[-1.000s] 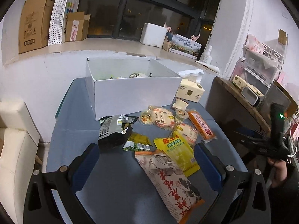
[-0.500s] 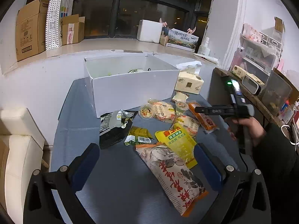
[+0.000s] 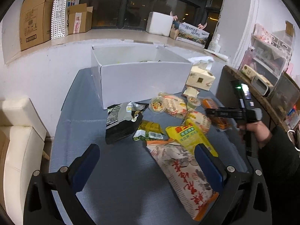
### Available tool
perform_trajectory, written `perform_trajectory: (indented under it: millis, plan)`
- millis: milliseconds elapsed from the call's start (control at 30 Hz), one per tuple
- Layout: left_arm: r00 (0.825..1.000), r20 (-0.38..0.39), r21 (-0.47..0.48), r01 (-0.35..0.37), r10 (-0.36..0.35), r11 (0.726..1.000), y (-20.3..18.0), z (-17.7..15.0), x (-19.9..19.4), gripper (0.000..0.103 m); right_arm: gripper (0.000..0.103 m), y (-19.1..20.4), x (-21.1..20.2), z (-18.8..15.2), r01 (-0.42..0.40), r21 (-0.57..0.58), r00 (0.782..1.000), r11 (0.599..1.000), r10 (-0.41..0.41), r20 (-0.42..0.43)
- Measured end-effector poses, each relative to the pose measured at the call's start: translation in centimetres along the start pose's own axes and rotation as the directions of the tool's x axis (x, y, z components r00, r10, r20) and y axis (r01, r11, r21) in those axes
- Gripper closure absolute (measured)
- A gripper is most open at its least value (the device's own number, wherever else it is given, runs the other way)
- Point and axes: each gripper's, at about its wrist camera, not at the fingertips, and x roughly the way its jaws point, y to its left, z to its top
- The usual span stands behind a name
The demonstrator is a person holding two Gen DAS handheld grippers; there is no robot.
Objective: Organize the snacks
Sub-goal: 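Grasp the orange cake packet with the right gripper while the left gripper grasps the grey packet, then lower the orange cake packet and grey packet into the white box with both grippers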
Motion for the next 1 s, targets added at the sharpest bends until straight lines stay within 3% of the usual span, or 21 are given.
perform_trajectory:
  millis: [100, 200, 300, 467, 567, 833, 867, 900, 933, 1000]
  plan:
    - [1.0, -0.012, -0.009, 0.002, -0.002, 1.0, 0.3, 0.1, 0.6, 0.0, 0.044, -0.3, -0.6, -0.9, -0.021, -0.003, 1.0, 1.0, 0.021, 0.003]
    - [1.0, -0.018, -0.001, -0.013, 0.013, 1.0, 0.6, 0.7, 1.3, 0.0, 0.044, -0.4, -3.2, -2.3, -0.077, 0.035, 0.996, 0.996, 0.075, 0.057]
    - [0.999, -0.021, 0.02, -0.042, 0.043, 0.999, 0.7, 2.1, 2.8, 0.0, 0.044, -0.5, -6.5, -4.0, -0.214, 0.114, 0.971, 0.97, 0.198, 0.133]
    - [0.987, -0.114, -0.026, -0.113, 0.109, 0.993, 2.4, 5.1, 8.1, 0.0, 0.044, 0.4, -11.3, -6.8, -0.302, 0.142, 0.938, 0.943, 0.268, 0.218]
    - [0.981, -0.169, -0.12, -0.117, 0.096, 0.986, 4.1, 6.1, 11.4, 0.0, 0.044, 0.7, -13.4, -7.8, -0.314, 0.138, 0.929, 0.939, 0.273, 0.249]
    - [0.95, -0.268, -0.14, -0.201, 0.158, 0.97, 4.7, 5.7, 16.4, 0.002, 0.044, 1.7, -13.9, -7.9, -0.33, 0.108, 0.924, 0.938, 0.298, 0.241]
    - [0.952, -0.255, -0.118, -0.204, 0.169, 0.972, 4.5, 5.4, 16.4, 0.005, 0.044, 1.7, -13.8, -7.9, -0.337, 0.111, 0.922, 0.935, 0.303, 0.241]
    - [0.954, -0.242, -0.103, -0.204, 0.174, 0.974, 4.3, 5.3, 16.2, 0.02, 0.044, 1.7, -13.6, -7.9, -0.341, 0.113, 0.92, 0.933, 0.307, 0.242]
    - [0.959, -0.226, -0.096, -0.196, 0.17, 0.976, 4.2, 5.2, 15.9, 0.026, 0.044, 1.7, -13.5, -7.9, -0.342, 0.116, 0.92, 0.933, 0.307, 0.244]
    - [0.972, -0.201, -0.145, -0.156, 0.126, 0.977, 4.8, 5.2, 14.8, 0.029, 0.044, 1.8, -13.4, -7.9, -0.347, 0.115, 0.92, 0.931, 0.313, 0.237]
